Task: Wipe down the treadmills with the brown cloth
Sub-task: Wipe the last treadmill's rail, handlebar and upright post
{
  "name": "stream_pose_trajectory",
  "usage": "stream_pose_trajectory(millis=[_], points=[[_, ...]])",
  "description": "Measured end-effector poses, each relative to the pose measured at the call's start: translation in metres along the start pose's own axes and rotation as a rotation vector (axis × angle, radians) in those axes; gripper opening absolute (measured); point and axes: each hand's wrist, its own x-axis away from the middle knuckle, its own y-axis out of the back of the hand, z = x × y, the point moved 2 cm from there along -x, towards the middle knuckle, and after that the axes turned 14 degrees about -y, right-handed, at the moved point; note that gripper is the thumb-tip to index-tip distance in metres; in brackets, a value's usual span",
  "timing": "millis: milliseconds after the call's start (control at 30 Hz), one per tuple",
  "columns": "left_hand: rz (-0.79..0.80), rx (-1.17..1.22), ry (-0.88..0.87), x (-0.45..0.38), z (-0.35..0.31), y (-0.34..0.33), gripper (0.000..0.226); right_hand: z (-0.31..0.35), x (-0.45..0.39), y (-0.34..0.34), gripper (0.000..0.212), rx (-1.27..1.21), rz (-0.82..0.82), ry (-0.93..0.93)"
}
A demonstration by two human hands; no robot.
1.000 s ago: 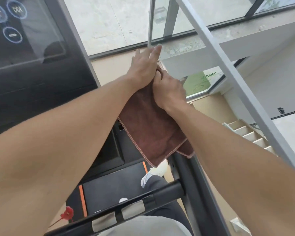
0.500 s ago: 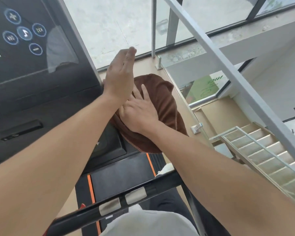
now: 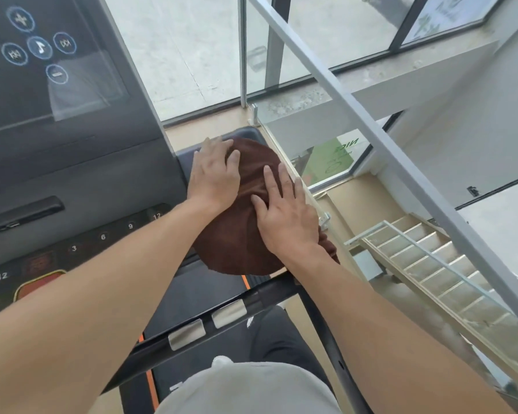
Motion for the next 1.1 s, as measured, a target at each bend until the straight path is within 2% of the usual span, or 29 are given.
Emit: stream_pose_trajectory(millis=[100,300,433,533,600,667,767,833,933,1000,1033,1100], points=[[0.015,-0.069,0.038,-0.004,0.007,-0.005,0.052,-0.001,-0.005,0.005,0.065,-0.091,0.017,-0.091],[-0.115,-0.026,-0.024,-0.002,-0.009,0.005,0.048,0.015,-0.05,0.021,0.058,-0.257,0.056,-0.188],[-0.009,-0.119,-0.019,0.008,-0.002,0.0,0.064,0.023,-0.091,0.033,0.044,-0.441,0.013,-0.267],[-0.009,-0.114,-0.038,0.0,0.005,0.006,0.038,0.024,-0.112,0.041,0.025,-0.601,-0.017,-0.219],[-0.068,-0.068,-0.014,-0.011,-0.001,0.017,0.018,0.029,-0.124,0.053,0.015,-0.811,-0.017,-0.221],[-0.178,0.025,0.018,-0.024,-0.012,0.036,0.009,0.041,-0.132,0.08,0.011,-1.087,0.055,-0.193],[-0.409,0.178,-0.09,-0.042,-0.036,0.073,0.01,0.061,-0.129,0.134,0.013,-1.441,0.166,-0.016],[-0.51,0.314,-0.185,-0.046,-0.053,0.098,0.015,0.068,-0.114,0.163,0.012,-1.557,0.19,0.086],[-0.563,0.426,-0.248,-0.04,-0.065,0.119,0.022,0.065,-0.087,0.179,0.015,-1.582,0.162,0.161],[-0.514,0.403,-0.214,-0.028,-0.063,0.117,0.023,0.053,-0.071,0.169,0.013,-1.488,0.135,0.149],[-0.455,0.378,-0.18,-0.02,-0.058,0.112,0.023,0.045,-0.065,0.158,0.01,-1.37,0.115,0.107],[-0.275,0.27,-0.073,-0.004,-0.042,0.095,0.027,0.023,-0.056,0.127,0.016,-0.969,0.108,-0.043]])
